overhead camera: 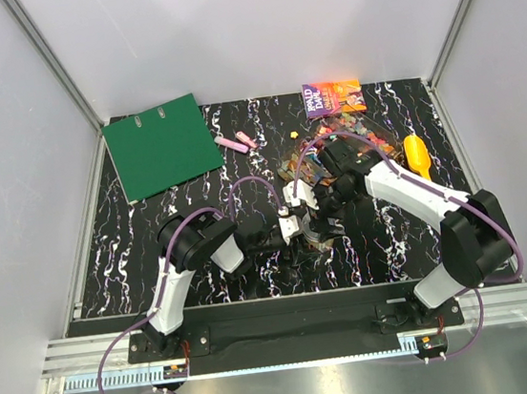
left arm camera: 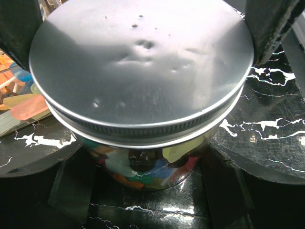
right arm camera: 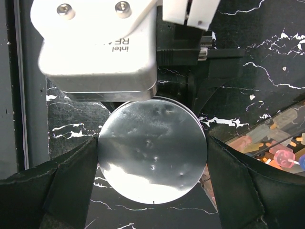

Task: Pack the candies
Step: Screw the bottle lid onto the packing bottle.

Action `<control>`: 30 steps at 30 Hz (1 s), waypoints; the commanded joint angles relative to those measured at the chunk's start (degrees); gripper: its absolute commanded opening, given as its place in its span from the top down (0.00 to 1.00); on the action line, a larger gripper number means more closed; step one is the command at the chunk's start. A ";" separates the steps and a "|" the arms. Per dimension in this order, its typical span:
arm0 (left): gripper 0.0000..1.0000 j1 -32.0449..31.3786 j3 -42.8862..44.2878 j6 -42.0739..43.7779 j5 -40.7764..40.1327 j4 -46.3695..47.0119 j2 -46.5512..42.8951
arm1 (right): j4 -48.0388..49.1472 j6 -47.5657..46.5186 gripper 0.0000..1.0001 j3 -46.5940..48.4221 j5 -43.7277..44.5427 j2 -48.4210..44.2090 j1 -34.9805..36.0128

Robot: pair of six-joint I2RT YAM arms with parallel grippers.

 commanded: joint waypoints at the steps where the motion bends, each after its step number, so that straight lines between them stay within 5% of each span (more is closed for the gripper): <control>1: 0.84 0.16 0.14 6.84 -9.99 -4.95 1.20 | -10.50 9.61 0.46 -4.16 4.57 2.78 0.98; 3: 0.61 0.16 0.22 6.84 -10.08 -5.48 1.02 | -10.50 8.56 0.44 -3.89 5.19 2.87 1.07; 5: 0.24 0.16 0.31 6.83 -10.69 -5.92 0.49 | -10.59 8.03 0.41 -3.54 5.63 2.78 1.07; 7: 0.01 0.24 0.23 6.75 -11.48 -7.33 -0.73 | -10.24 7.85 0.27 -2.93 5.63 2.52 1.07; 10: 0.01 0.68 -0.91 6.92 -10.35 -9.17 -3.28 | -10.50 8.11 0.18 -1.79 5.63 2.52 1.07; 11: 0.01 0.77 -1.53 6.92 -9.99 -9.26 -3.81 | -10.50 8.03 0.01 -1.52 5.72 2.52 1.07; 30: 0.01 2.00 -3.90 4.82 -6.56 -18.84 -15.06 | -12.70 5.04 0.00 5.25 8.00 -3.90 0.98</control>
